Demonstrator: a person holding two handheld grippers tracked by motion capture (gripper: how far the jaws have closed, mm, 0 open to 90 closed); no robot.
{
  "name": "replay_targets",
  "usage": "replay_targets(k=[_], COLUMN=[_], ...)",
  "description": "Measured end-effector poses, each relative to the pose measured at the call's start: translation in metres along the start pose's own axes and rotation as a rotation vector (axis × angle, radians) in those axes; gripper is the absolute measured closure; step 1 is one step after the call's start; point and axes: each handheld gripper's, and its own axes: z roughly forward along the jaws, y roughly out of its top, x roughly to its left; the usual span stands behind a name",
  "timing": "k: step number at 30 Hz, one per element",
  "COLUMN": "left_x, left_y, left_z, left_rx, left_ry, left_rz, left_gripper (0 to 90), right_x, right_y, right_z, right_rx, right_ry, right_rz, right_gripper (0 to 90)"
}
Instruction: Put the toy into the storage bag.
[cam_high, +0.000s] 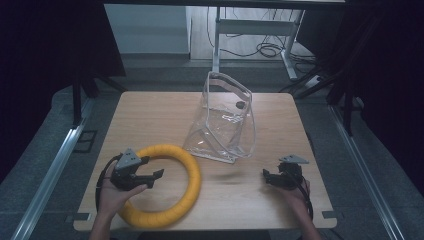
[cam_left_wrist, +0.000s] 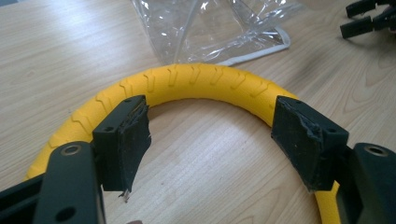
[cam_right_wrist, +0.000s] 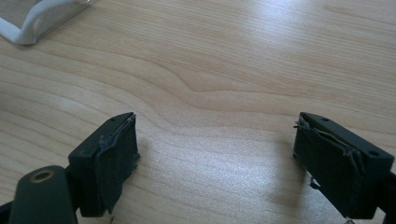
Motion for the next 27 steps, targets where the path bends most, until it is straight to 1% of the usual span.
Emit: replay_targets(k=[6, 8, 12, 15, 16, 18, 19, 20, 21, 22, 24, 27], left_x=[0.001, 0.001, 0.000, 0.003, 0.004, 0.005, 0.005, 0.005, 0.005, 0.003, -0.003, -0.017], left_y=[0.000, 0.000, 0.001, 0.004, 0.005, 0.005, 0.006, 0.006, 0.007, 0.007, 0.009, 0.011], left_z=[0.001, 0.001, 0.001, 0.002, 0.001, 0.000, -0.004, -0.004, -0.007, -0.009, -0.012, -0.016], left_rx=[0.000, 0.002, -0.006, -0.007, -0.003, 0.020, 0.020, 0.020, 0.016, 0.017, 0.032, 0.069], left_ry=[-0.002, -0.013, -0.026, -0.069, -0.076, -0.076, -0.084, -0.084, -0.095, -0.101, -0.108, -0.142], left_rz=[0.001, 0.004, -0.003, -0.029, -0.036, -0.035, -0.043, -0.043, -0.046, -0.042, -0.014, 0.051], left_gripper=[28.1, 32.6, 33.5, 33.3, 33.4, 33.5, 34.2, 34.5, 34.5, 34.6, 34.5, 33.2], right_x=[0.000, 0.000, 0.000, 0.000, 0.000, 0.000, 0.000, 0.000, 0.000, 0.000, 0.000, 0.000], right_y=[0.000, 0.000, 0.000, 0.000, 0.000, 0.000, 0.000, 0.000, 0.000, 0.000, 0.000, 0.000], right_z=[0.000, 0.000, 0.000, 0.000, 0.000, 0.000, 0.000, 0.000, 0.000, 0.000, 0.000, 0.000], right_rx=[0.000, 0.000, 0.000, 0.000, 0.000, -0.001, 0.000, 0.000, 0.000, 0.000, 0.000, 0.000], right_ry=[-0.001, -0.001, -0.002, -0.001, -0.001, 0.000, 0.001, 0.001, 0.002, 0.002, 0.002, 0.001], right_rz=[-0.002, -0.002, -0.001, -0.001, -0.001, 0.000, -0.001, -0.001, -0.001, -0.002, -0.002, -0.002], right_gripper=[13.6, 13.7, 14.0, 14.0, 14.0, 14.1, 14.1, 14.1, 14.0, 14.0, 14.0, 14.0])
